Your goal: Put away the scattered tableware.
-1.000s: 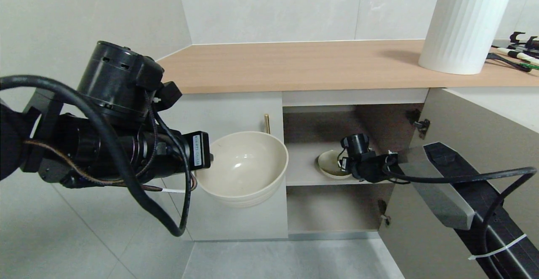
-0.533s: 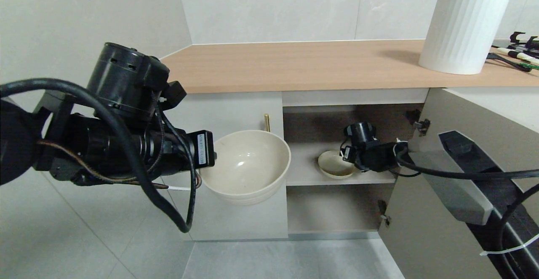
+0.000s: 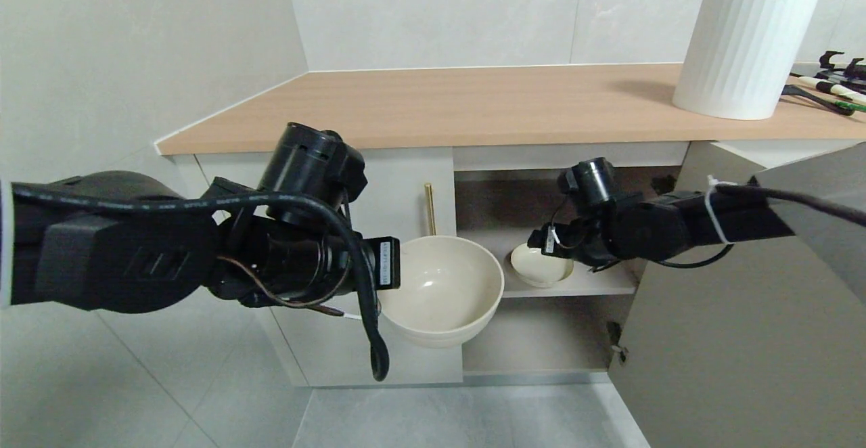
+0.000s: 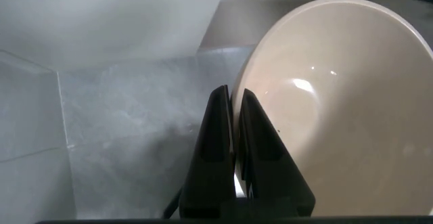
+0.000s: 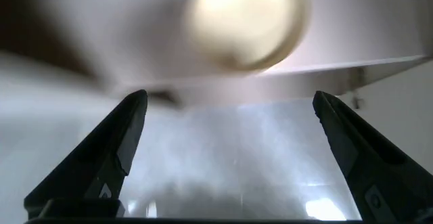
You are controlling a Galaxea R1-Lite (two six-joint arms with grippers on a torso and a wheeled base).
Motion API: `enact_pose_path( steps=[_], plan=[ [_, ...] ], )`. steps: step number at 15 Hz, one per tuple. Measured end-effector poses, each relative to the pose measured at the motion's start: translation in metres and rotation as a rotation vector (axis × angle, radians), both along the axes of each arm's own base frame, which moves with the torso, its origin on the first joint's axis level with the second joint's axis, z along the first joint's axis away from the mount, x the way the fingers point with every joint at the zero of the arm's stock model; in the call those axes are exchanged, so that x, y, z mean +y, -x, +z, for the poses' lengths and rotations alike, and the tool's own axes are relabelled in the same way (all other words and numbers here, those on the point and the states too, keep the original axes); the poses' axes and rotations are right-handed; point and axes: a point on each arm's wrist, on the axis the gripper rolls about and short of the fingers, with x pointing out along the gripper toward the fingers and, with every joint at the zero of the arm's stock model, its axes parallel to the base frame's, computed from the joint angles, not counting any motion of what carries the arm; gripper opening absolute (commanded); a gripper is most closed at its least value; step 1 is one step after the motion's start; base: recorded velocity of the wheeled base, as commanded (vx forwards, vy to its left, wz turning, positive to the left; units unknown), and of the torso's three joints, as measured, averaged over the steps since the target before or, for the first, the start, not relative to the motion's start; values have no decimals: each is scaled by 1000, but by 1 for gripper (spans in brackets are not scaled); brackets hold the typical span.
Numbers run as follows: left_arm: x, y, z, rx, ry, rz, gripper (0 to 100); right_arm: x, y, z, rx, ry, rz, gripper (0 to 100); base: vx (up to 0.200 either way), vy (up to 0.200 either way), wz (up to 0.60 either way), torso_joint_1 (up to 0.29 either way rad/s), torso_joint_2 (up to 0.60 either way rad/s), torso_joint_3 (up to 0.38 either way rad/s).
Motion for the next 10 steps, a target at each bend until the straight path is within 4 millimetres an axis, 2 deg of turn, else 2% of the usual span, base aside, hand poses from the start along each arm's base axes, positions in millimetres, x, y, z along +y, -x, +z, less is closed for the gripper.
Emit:
enact_pose_path(
  steps=[4, 6, 8, 10],
  plan=[
    [-13, -8, -19, 27, -31, -27, 0, -5, 68, 60, -37, -57, 242, 100, 0, 0, 0, 0, 0, 0],
    [-20, -12, -28, 27, -37, -33, 0, -2, 105, 75, 2, -42, 346, 100, 0, 0, 0, 0, 0, 0],
    [-25, -13, -35, 37, -49, -38, 0, 2, 123, 86, -9, -48, 395, 100, 0, 0, 0, 0, 0, 0],
    [-30, -12, -38, 44, -53, -51, 0, 9, 132, 86, 0, -44, 425, 100, 0, 0, 0, 0, 0, 0]
  ],
)
